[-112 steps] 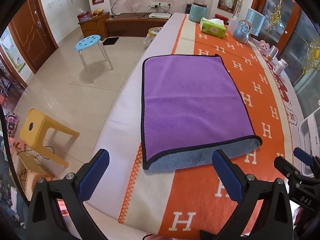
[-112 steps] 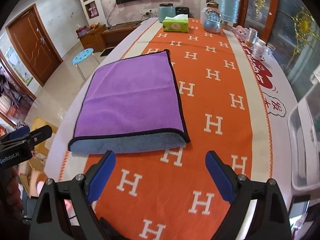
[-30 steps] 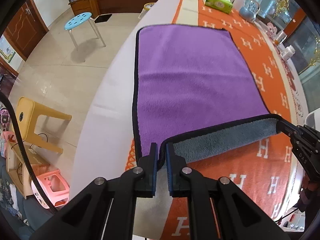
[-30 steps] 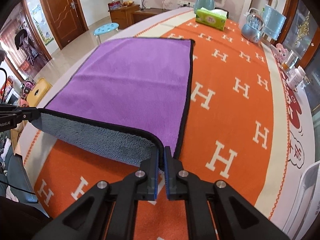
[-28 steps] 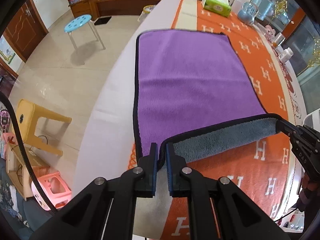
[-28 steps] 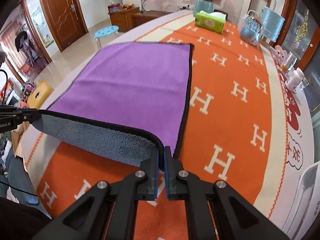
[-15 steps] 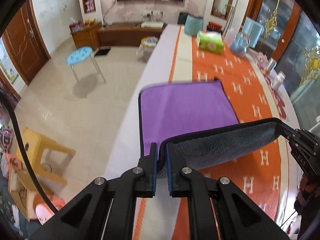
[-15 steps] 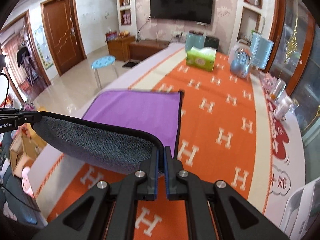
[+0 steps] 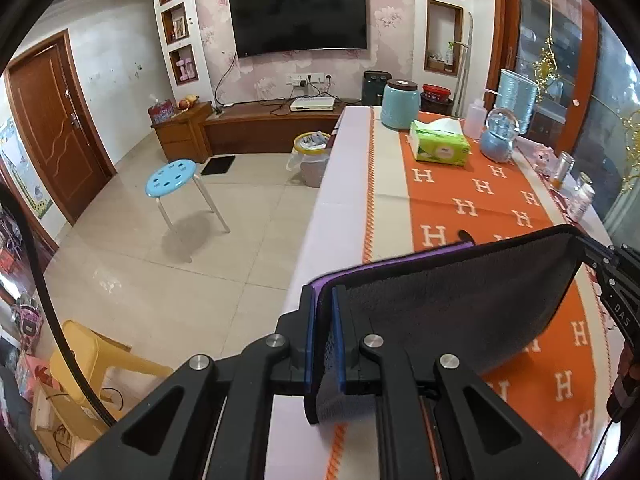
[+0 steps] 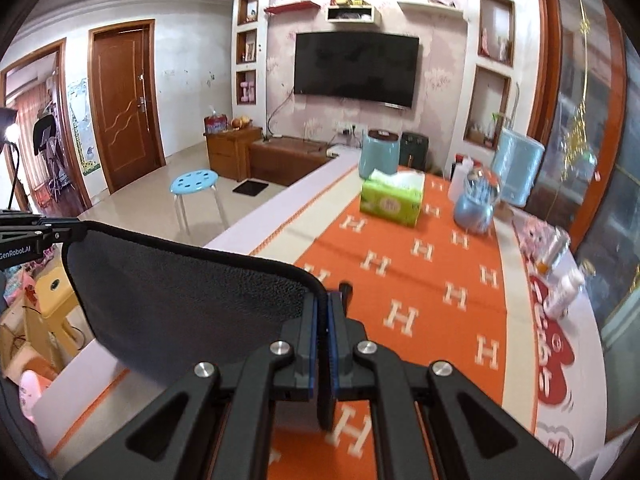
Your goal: Fold towel
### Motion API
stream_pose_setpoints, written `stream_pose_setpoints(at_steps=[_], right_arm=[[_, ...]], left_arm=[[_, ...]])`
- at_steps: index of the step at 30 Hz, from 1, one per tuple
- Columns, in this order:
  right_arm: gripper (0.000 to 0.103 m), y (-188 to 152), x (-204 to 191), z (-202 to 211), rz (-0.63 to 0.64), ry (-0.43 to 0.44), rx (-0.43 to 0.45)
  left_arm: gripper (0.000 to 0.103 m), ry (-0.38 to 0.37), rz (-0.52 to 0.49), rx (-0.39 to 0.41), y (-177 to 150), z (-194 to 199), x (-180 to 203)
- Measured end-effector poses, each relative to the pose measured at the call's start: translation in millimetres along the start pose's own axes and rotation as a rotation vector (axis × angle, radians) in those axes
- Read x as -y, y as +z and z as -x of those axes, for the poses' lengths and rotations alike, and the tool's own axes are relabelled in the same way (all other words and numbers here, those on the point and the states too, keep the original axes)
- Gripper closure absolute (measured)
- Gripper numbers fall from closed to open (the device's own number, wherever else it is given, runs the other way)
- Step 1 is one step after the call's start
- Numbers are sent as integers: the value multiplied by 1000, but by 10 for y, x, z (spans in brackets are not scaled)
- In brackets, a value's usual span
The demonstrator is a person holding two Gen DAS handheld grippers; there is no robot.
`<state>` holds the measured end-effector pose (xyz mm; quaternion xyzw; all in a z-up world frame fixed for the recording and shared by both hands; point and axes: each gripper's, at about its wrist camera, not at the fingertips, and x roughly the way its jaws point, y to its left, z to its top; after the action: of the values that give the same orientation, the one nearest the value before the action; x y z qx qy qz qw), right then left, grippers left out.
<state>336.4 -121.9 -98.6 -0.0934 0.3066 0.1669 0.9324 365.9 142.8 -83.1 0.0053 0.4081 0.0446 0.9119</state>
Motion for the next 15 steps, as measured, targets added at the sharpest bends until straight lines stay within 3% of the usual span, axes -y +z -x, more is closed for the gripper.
stream_pose_setpoints(at_steps=[10, 15], right_arm=[[99, -45, -48, -593, 87, -55, 68], [99, -161, -116, -784, 140, -87, 103]], left_arm=[[97, 12, 34, -14, 76, -689, -54], [97, -27, 71, -41, -7, -1028, -84]])
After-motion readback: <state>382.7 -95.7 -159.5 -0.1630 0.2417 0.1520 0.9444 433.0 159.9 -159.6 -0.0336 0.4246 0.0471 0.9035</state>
